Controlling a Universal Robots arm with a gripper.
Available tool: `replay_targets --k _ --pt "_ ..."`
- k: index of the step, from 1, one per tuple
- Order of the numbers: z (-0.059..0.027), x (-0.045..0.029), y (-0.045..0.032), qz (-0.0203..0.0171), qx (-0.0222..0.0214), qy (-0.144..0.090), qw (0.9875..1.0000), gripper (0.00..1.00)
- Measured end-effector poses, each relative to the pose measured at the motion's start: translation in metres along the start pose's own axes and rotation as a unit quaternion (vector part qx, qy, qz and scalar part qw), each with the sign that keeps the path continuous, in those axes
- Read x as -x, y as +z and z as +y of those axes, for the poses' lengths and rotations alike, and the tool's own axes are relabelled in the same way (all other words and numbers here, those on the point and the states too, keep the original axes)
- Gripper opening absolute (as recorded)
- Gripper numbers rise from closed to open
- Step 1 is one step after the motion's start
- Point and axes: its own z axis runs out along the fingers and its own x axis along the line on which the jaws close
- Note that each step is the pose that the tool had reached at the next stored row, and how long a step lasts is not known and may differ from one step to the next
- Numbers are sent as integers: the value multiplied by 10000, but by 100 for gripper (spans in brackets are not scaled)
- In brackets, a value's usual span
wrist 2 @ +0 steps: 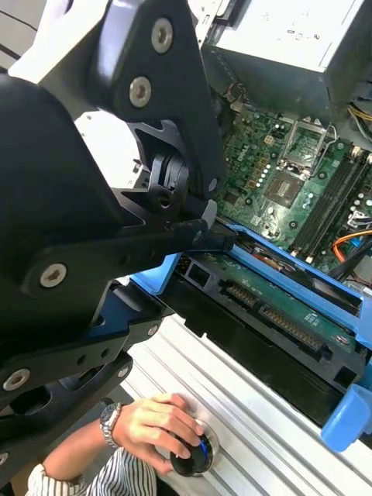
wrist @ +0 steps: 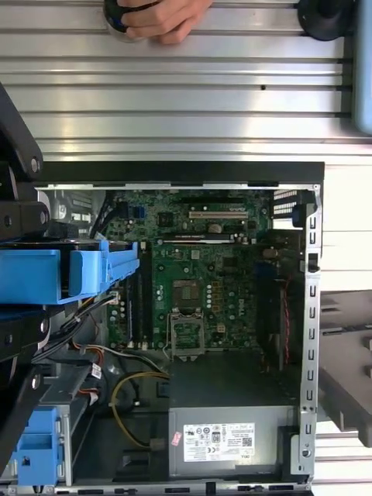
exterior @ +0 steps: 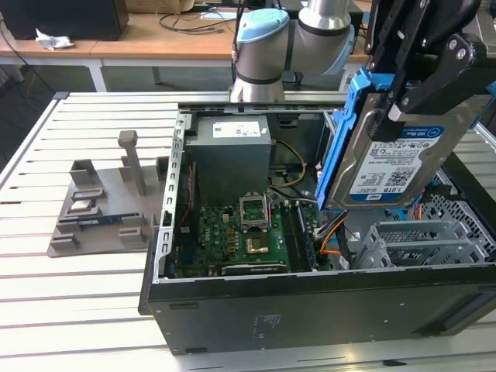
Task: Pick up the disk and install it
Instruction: 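Pick up the disk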
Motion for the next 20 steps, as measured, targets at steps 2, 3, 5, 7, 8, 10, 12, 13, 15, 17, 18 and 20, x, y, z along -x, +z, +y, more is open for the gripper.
replay_targets --k 2,3,5,7,8,10,12,13,15,17,18,20 --pt "-35 0 2 0 0 0 10000 37" --pt "-51 0 4 0 0 0 10000 37" --pt "-87 0 6 0 0 0 10000 37" --pt "-118 0 9 0 0 0 10000 37" --pt "-139 0 11 -1 0 0 10000 37" --pt "-192 1 15 -1 0 0 10000 37" --pt "-225 1 17 0 0 0 10000 37" --pt "-252 1 20 -1 0 0 10000 37" --pt "-283 1 23 0 0 0 10000 37" --pt "-307 0 27 1 0 0 10000 37" --pt "-321 0 32 0 0 0 10000 37" --pt "-344 0 49 0 0 0 10000 37"
